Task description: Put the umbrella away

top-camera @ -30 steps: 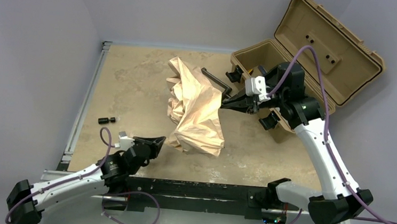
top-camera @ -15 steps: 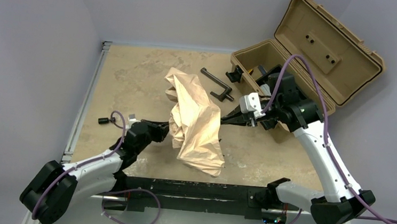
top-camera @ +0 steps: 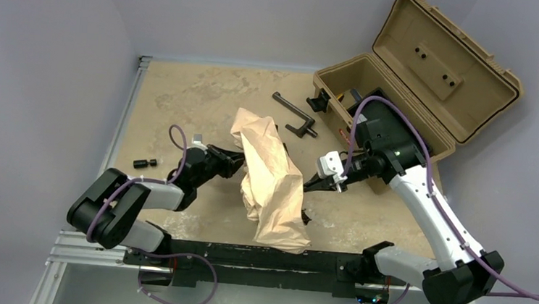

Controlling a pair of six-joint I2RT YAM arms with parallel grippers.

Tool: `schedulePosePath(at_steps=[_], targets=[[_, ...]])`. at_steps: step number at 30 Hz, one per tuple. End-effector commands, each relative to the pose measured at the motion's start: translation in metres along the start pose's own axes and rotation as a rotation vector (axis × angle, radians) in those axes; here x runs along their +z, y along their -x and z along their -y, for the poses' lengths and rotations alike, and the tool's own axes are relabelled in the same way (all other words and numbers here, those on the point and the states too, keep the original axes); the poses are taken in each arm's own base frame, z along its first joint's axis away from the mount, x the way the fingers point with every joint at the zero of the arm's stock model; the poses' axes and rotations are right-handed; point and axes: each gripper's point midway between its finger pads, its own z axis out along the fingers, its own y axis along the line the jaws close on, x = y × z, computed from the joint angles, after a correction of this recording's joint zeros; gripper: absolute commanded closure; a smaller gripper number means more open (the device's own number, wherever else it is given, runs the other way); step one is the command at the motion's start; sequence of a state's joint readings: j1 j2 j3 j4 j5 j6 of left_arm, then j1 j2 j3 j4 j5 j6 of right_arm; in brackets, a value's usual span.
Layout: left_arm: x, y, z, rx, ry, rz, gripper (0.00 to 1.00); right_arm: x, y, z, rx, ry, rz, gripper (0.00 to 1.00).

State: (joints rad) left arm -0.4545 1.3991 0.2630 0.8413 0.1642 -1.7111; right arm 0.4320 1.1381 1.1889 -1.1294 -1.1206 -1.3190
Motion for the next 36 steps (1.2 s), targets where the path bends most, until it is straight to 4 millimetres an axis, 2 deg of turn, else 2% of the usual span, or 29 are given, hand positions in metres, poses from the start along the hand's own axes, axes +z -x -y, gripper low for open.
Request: schedulePosePath(at_steps=[1,7,11,16,19,22,25,30,34,36], targets=[[0.002,-0.006,0.060,0.116,-0.213,-0.058,1.00,0.004,-0.027,-0.014,-0.054,0.060,-0.071,1.00],[0.015,-0.005,0.050,0.138,-0.170,-0.077,1.00,0.013,-0.051,-0.012,-0.085,0.066,-0.091,1.00],[0.025,-0.002,0.026,0.118,-0.099,-0.084,1.00,0.020,-0.070,-0.005,-0.099,0.052,-0.110,1.00],[0.025,0.001,-0.008,0.068,-0.033,-0.081,1.00,0.027,-0.058,-0.005,-0.163,0.038,-0.007,1.00],[0.021,0.005,-0.026,0.042,0.009,-0.056,1.00,0.028,-0.057,0.005,-0.152,-0.027,0.003,1.00],[0.016,0.009,-0.041,0.053,0.060,-0.031,1.00,0.028,-0.073,0.008,-0.136,-0.051,-0.051,1.00],[0.015,0.011,-0.043,0.083,0.087,-0.019,1.00,0.027,-0.092,0.006,-0.108,-0.055,-0.115,0.91],[0.014,0.014,-0.046,0.125,0.137,-0.004,1.00,0.018,-0.103,0.011,-0.093,-0.099,-0.196,0.60],[0.013,0.014,-0.051,0.135,0.157,-0.005,1.00,0.002,-0.105,0.015,-0.072,-0.133,-0.273,0.53],[0.013,0.014,-0.055,0.134,0.167,-0.009,1.00,-0.009,-0.099,0.017,-0.068,-0.152,-0.292,0.52]])
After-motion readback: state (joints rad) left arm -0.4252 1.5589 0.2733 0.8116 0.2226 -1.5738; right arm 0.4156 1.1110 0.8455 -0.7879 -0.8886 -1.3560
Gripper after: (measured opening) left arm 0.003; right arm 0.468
